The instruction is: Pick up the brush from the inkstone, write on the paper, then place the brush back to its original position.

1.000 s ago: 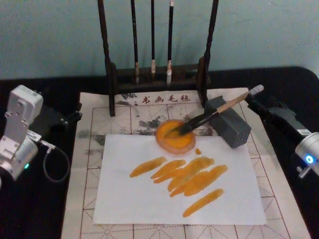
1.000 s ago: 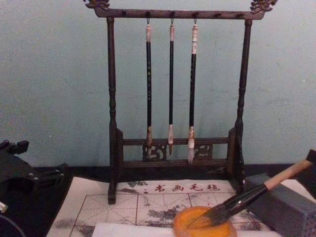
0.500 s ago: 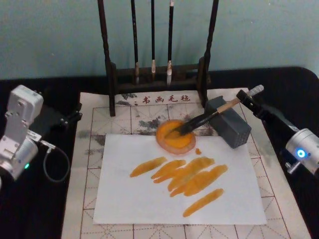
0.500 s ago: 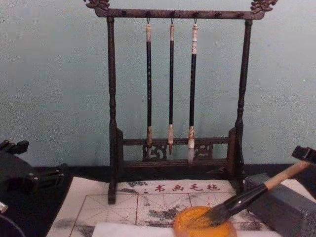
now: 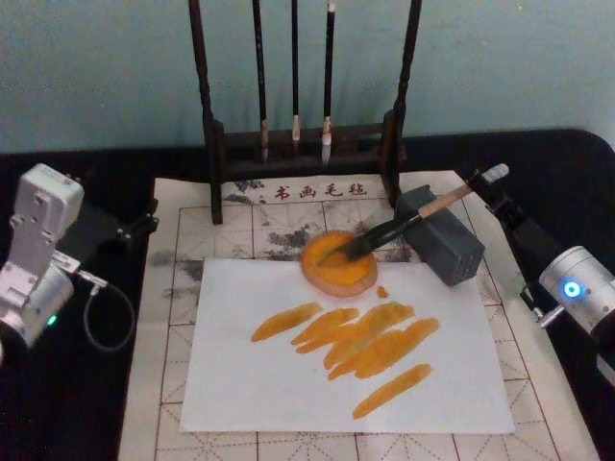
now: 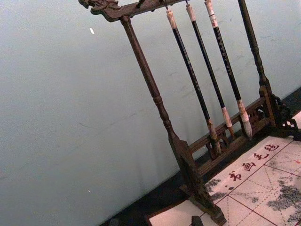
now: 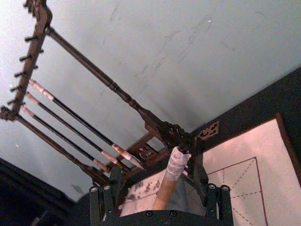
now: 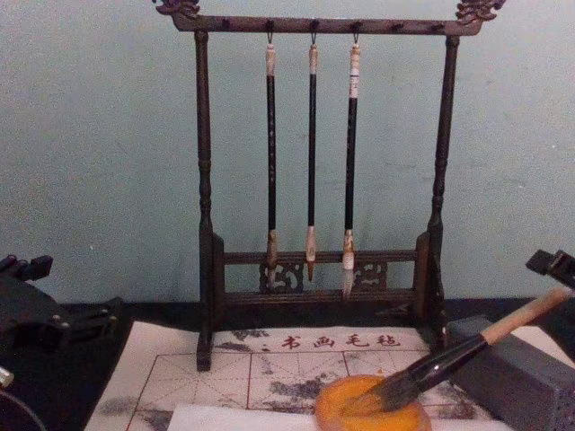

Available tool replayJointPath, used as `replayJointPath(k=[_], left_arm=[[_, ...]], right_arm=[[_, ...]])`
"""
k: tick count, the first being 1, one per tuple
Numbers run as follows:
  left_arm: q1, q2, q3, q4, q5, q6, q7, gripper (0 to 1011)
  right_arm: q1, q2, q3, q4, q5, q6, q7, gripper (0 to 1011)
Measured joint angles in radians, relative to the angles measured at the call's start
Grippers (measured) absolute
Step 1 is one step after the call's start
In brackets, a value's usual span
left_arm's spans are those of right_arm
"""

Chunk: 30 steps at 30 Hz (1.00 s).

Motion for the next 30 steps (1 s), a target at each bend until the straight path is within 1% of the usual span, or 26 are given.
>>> replayJointPath(k=[1, 8, 27, 30], left_arm=[[0.000, 0.000, 0.000, 0.000, 0.000, 0.000, 0.000, 1001], [0.000, 0.000, 0.000, 0.000, 0.000, 0.000, 0.000, 1001], [0.000, 0.000, 0.000, 0.000, 0.000, 0.000, 0.000, 1001], [0.000, 0.000, 0.000, 0.000, 0.000, 0.000, 0.000, 1001]], right_arm=[[0.001, -0.004, 0.004, 0.006, 0.017, 0.003, 0.006, 1000], [0.003, -0.009, 0.007, 0.022, 0.068, 0.017, 0.017, 1000], [0.008, 0.003, -0.029, 0.040, 0.136, 0.037, 0.021, 1000], [0.009, 0.003, -0.029, 0.040, 0.137, 0.038, 0.021, 1000]])
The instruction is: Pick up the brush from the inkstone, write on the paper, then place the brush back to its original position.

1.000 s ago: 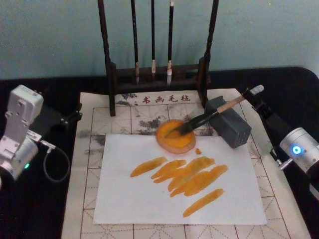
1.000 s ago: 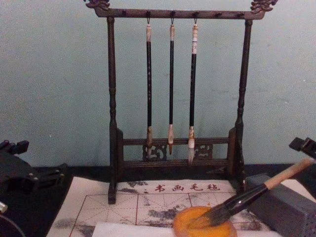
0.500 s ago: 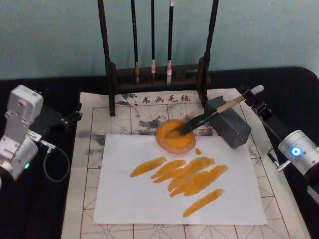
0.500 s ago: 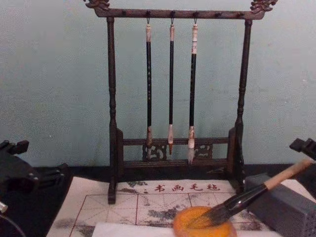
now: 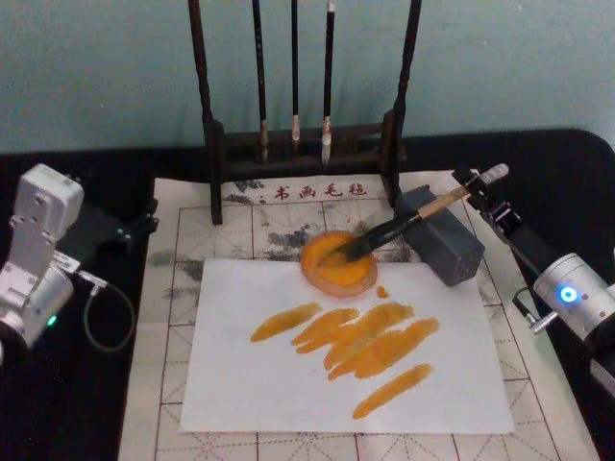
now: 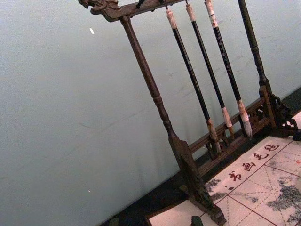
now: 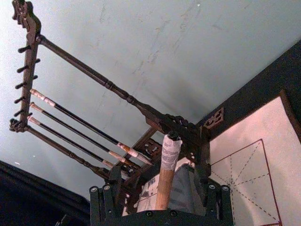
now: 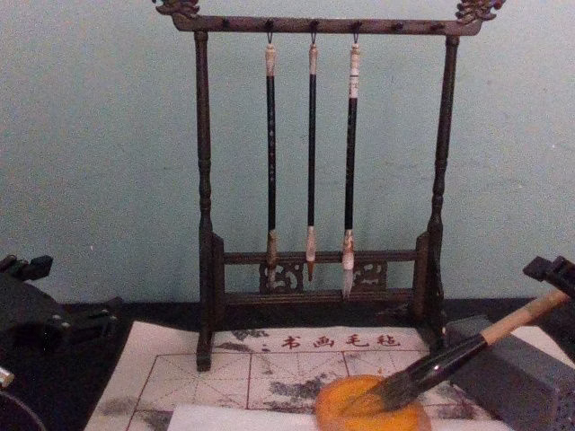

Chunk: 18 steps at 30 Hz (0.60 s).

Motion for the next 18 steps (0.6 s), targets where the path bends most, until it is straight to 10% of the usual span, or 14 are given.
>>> replayJointPath(k=[18], left_arm=[[0.000, 0.000, 0.000, 0.000, 0.000, 0.000, 0.000, 1001]], right_arm=[[-0.002, -0.001, 0.003, -0.003, -0.004, 0.000, 0.000, 1000]])
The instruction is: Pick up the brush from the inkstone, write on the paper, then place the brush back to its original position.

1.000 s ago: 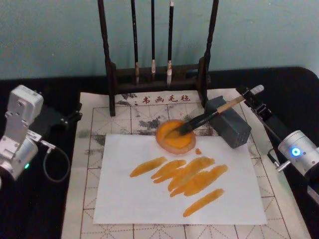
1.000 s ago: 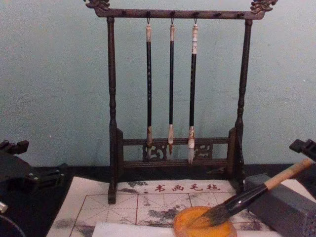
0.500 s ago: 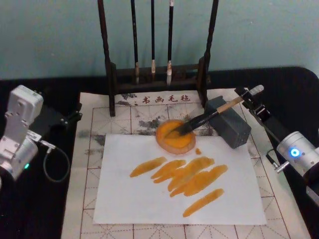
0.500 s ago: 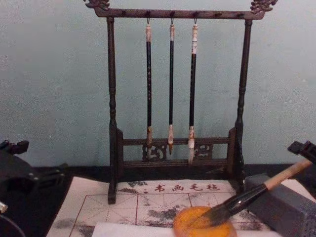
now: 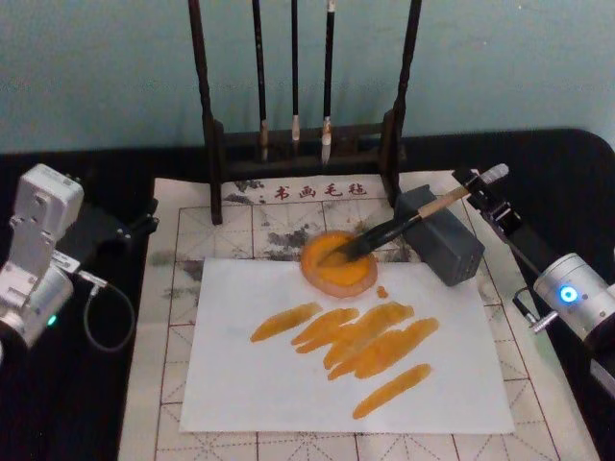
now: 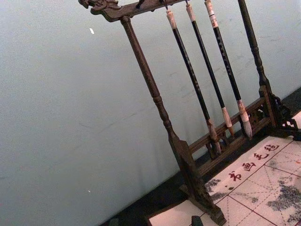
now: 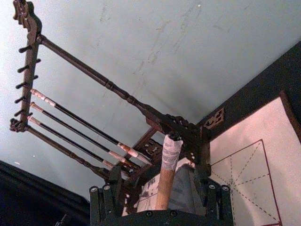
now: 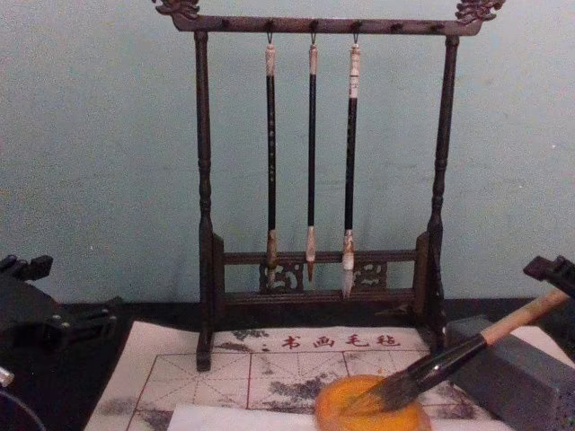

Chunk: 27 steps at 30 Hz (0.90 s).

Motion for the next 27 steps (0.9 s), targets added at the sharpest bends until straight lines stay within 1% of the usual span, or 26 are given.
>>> replayJointPath(k=[6, 13, 15, 16, 17, 18, 20, 22, 24, 26, 27], left_arm=[[0.000, 0.000, 0.000, 0.000, 0.000, 0.000, 0.000, 1001], [0.000, 0.000, 0.000, 0.000, 0.000, 0.000, 0.000, 1001], [0.000, 0.000, 0.000, 0.000, 0.000, 0.000, 0.000, 1001], [0.000, 0.000, 0.000, 0.000, 0.000, 0.000, 0.000, 1001], [0.000, 0.000, 0.000, 0.000, 0.000, 0.000, 0.000, 1001], [0.000, 0.000, 0.000, 0.000, 0.000, 0.000, 0.000, 1001], [0.000, 0.000, 0.000, 0.000, 0.000, 0.000, 0.000, 1001], [0.000, 0.000, 0.000, 0.000, 0.000, 0.000, 0.000, 1001], [0.000, 0.000, 0.000, 0.000, 0.000, 0.000, 0.000, 1001], [0.000, 0.000, 0.000, 0.000, 0.000, 0.000, 0.000, 1001], [0.000, 0.000, 0.000, 0.000, 0.000, 0.000, 0.000, 1001]], right_arm=[[0.000, 0.000, 0.001, -0.001, -0.001, -0.001, 0.000, 986], [-0.001, 0.000, 0.001, -0.001, -0.002, -0.001, -0.001, 821], [-0.001, 0.000, 0.001, -0.001, -0.002, -0.001, -0.001, 794], [0.000, 0.000, 0.001, -0.001, -0.002, -0.001, -0.001, 732], [-0.001, 0.000, 0.001, -0.001, -0.003, -0.001, -0.001, 716], [-0.001, 0.000, 0.001, -0.001, -0.003, -0.001, -0.001, 661], [-0.001, 0.000, 0.001, -0.001, -0.003, -0.001, -0.001, 615], [-0.001, 0.000, 0.001, -0.001, -0.003, -0.001, -0.001, 534], [-0.001, 0.000, 0.001, -0.001, -0.003, -0.001, -0.001, 494], [-0.001, 0.000, 0.001, -0.001, -0.003, -0.001, -0.001, 410], [-0.001, 0.000, 0.001, -0.001, -0.003, -0.001, -0.001, 390]])
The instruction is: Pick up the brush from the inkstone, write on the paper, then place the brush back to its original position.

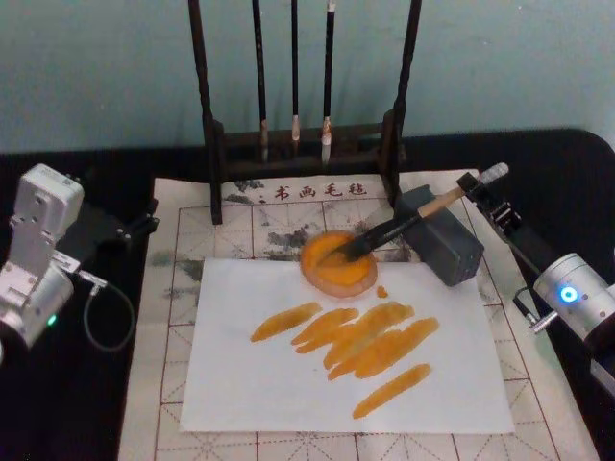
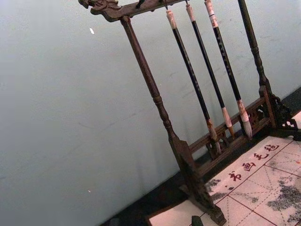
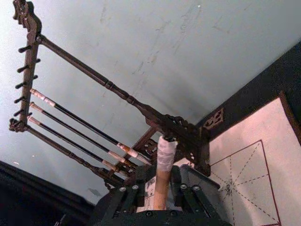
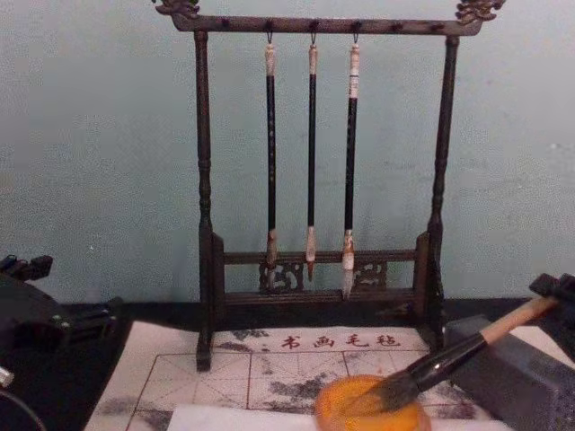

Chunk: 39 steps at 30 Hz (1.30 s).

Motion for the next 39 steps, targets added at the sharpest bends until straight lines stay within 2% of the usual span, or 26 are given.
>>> replayJointPath(k=[5, 8, 29, 39], left_arm=[[0.000, 0.000, 0.000, 0.000, 0.000, 0.000, 0.000, 1001], [0.000, 0.000, 0.000, 0.000, 0.000, 0.000, 0.000, 1001], [0.000, 0.000, 0.000, 0.000, 0.000, 0.000, 0.000, 1001], [0.000, 0.000, 0.000, 0.000, 0.000, 0.000, 0.000, 1001]], right_arm=[[0.000, 0.000, 0.000, 0.000, 0.000, 0.000, 0.000, 214], [0.000, 0.000, 0.000, 0.000, 0.000, 0.000, 0.000, 181], [0.000, 0.001, -0.002, 0.000, 0.001, -0.001, 0.001, 181], [-0.006, 0.018, 0.001, -0.013, 0.054, -0.012, 0.024, 181]])
